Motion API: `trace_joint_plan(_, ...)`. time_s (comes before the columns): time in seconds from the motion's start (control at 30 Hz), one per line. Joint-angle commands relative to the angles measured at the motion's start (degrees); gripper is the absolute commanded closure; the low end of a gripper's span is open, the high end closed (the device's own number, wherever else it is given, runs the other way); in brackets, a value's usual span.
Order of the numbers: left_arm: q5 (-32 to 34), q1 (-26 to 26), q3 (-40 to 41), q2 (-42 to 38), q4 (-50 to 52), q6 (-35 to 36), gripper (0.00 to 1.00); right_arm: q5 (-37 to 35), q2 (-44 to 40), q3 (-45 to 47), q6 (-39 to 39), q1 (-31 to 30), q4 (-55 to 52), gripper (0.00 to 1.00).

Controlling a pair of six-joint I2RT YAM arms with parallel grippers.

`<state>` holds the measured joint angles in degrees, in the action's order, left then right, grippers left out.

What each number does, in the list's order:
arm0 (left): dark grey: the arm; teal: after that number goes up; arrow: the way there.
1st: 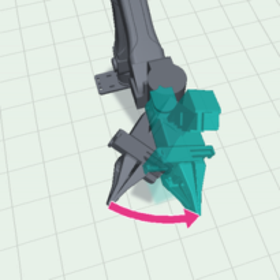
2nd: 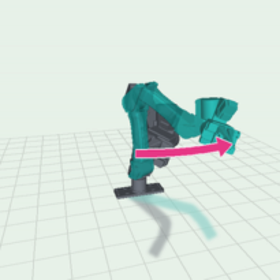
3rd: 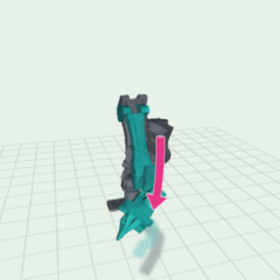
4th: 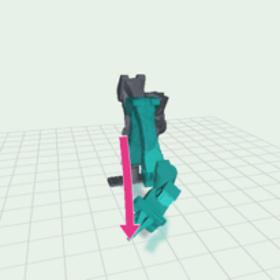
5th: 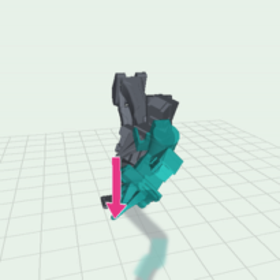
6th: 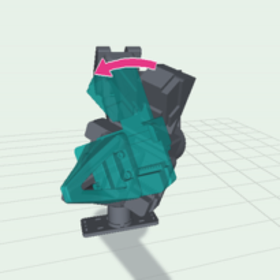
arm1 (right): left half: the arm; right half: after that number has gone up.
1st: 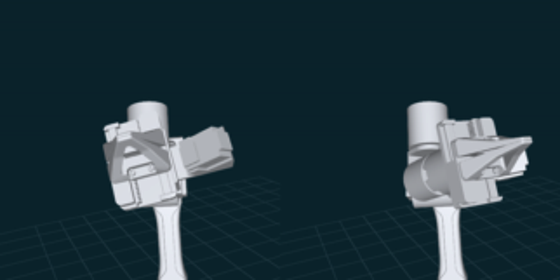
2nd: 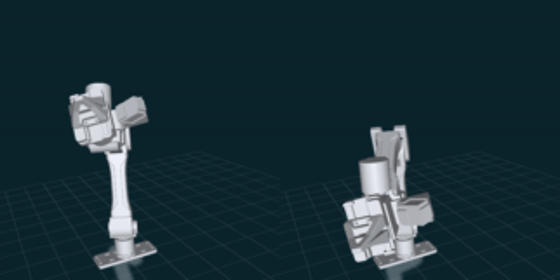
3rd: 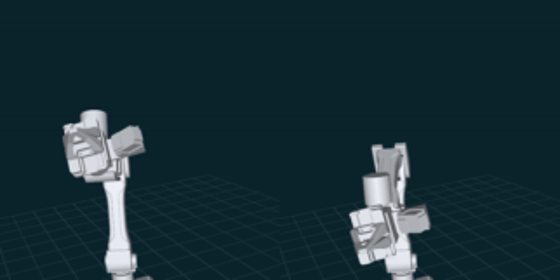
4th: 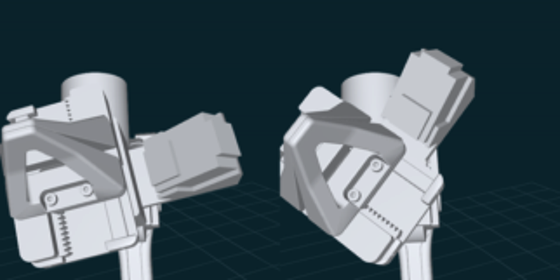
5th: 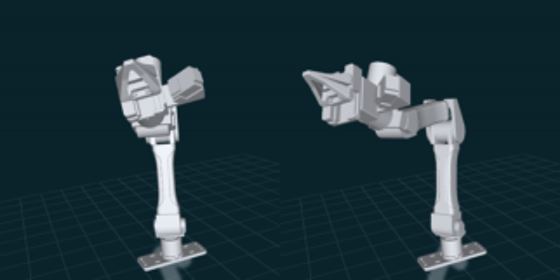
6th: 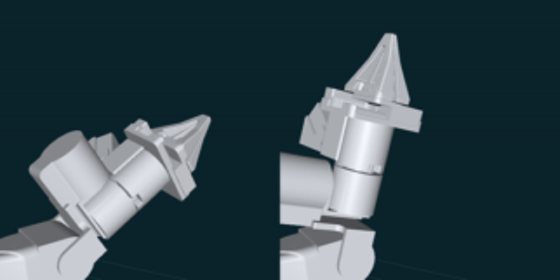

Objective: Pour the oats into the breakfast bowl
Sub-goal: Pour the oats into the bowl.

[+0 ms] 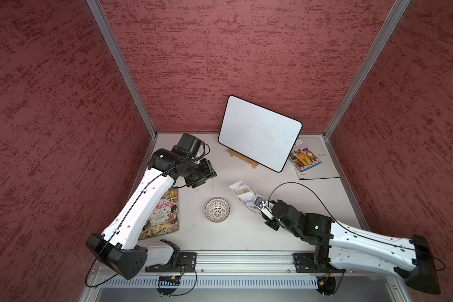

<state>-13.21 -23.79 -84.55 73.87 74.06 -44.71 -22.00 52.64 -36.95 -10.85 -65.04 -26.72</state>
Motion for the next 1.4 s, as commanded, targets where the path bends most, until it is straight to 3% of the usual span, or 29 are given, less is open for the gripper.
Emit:
trace_joint_plan(0.0,3.71,1.82,8.82,-3.54,-5.19,-3.81,0.32,2.43,-2.70,-4.96,-3.34,0.22,-2.22,1.00)
trace_joint_plan(0.17,3.06,4.78,20.29,-9.99,-11.26,-8.28,0.21,4.46,-1.23,-8.23,-6.58,0.19,-10.05,1.00)
trace_joint_plan(0.6,2.93,7.29,35.11,-11.85,-15.92,-12.48,0.21,6.86,10.03,-19.73,-10.83,0.24,-19.71,1.00)
trace_joint_plan(1.37,-1.25,9.52,45.77,-7.45,-25.76,-13.91,0.23,3.97,28.32,-38.72,-18.94,0.26,-37.07,1.00)
